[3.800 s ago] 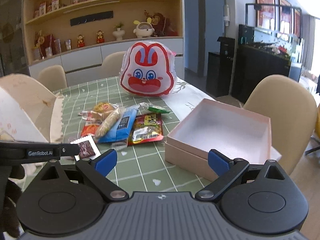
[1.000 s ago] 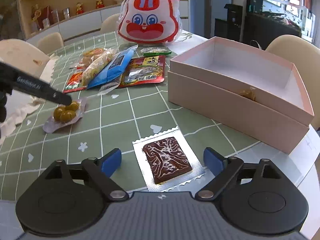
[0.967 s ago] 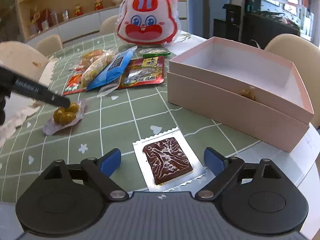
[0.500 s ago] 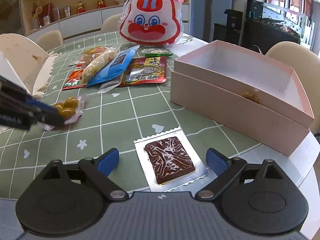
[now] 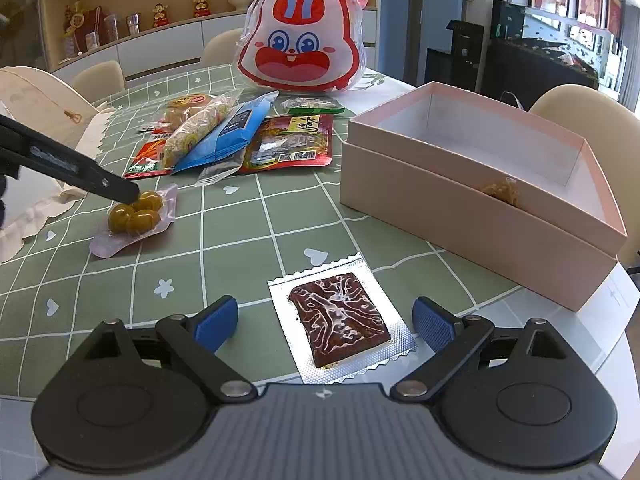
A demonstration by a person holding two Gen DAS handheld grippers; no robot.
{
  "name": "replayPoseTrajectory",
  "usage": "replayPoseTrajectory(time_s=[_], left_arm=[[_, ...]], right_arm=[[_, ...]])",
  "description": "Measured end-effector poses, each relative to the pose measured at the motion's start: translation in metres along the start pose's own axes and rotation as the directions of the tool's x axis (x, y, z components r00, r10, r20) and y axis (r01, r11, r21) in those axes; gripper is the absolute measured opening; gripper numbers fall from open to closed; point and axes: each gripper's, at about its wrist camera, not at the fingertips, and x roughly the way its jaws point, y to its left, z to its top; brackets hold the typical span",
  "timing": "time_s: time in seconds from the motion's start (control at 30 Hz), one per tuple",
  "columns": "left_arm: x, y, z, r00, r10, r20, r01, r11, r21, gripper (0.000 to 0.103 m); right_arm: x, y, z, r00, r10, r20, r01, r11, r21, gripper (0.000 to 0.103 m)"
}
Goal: Organize snacks
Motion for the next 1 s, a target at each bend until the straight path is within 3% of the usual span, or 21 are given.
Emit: replayPoseTrajectory(time_s=[0.47,0.73,1.0], left_arm=[[0.014,-0.026,0.009,0.999,-0.03,0.022,0.028,0.996,0.081,0.026],[0.019,-0.031,0.016,0.999,-0.02,0.035,0.017,0.998,0.063,0.027],[0.026,-0.017,0.012,0.993,-0.093,0.075,0.097,0.994,-0.041,0.028]], right_arm=[[0.001,0.0,0.001,1.0,0.001,-0.001,-0.001,1.0,0.0,0.095],[0.001,0.0,0.0,1.0,0.003,0.0,-0.003,1.0,0.001,0.096],[0.001,0.0,0.0,1.0,0.003,0.0,-0.003,1.0,0.001,0.094]])
